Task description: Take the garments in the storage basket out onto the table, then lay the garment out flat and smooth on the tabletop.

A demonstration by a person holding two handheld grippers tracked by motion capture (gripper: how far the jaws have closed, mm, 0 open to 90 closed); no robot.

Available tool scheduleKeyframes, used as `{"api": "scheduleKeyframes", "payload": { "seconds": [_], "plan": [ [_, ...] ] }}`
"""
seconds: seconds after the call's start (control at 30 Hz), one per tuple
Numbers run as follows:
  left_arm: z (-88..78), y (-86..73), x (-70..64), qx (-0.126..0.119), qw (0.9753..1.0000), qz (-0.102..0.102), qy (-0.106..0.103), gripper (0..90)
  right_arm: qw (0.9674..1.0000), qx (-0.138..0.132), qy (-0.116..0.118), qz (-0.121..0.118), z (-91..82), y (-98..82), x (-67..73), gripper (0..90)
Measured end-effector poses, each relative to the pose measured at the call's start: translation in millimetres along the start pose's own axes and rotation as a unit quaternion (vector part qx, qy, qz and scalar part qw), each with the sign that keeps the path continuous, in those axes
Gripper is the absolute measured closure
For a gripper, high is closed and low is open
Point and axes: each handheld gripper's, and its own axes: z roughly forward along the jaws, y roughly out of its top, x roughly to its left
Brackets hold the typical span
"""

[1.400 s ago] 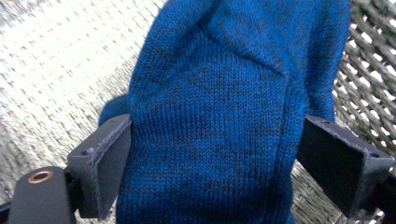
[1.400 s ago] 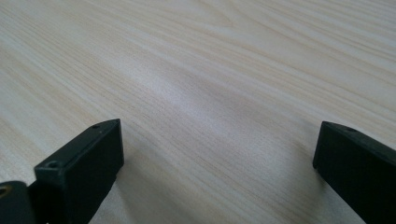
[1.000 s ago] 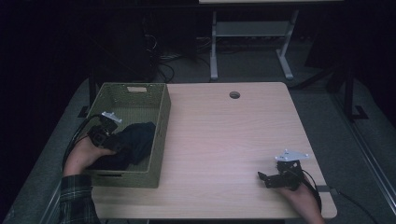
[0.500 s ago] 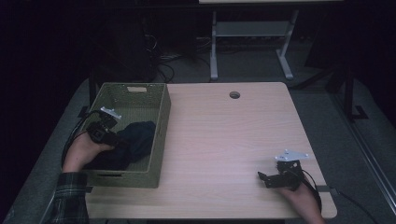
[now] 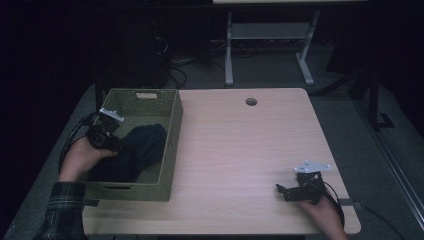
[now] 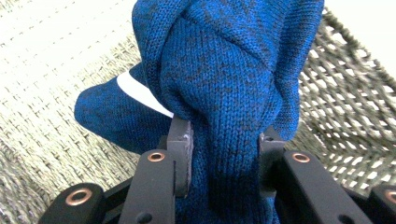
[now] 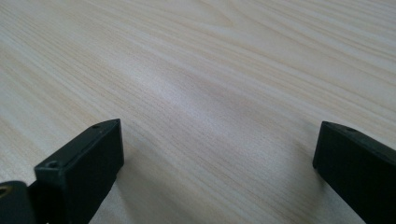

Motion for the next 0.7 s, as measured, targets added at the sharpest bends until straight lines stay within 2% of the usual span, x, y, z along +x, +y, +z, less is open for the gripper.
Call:
{"api": "scheduleKeyframes", "payload": {
  "seconds": [0.2, 0.27, 0.57, 0.7],
  "plan": [
    [-13.6, 6.0, -3.0, 0.002, 0.9999, 0.01, 0.01, 67.1, 1.0, 0.0, 0.0, 0.0, 0.0, 0.0, 0.0, 1.5],
    [-17.9, 6.9, -3.6, -0.002, 0.9999, 0.006, 0.011, 67.2, 1.0, 0.0, 0.0, 0.0, 0.0, 0.0, 0.0, 1.4],
    [-40.2, 13.8, -8.1, -0.012, 0.9997, 0.014, 0.017, 69.2, 1.0, 0.0, 0.0, 0.0, 0.0, 0.0, 0.0, 1.5],
    [-50.9, 18.8, -11.9, -0.015, 0.9994, 0.019, 0.027, 69.2, 1.0, 0.0, 0.0, 0.0, 0.0, 0.0, 0.0, 1.5]
  ]
}}
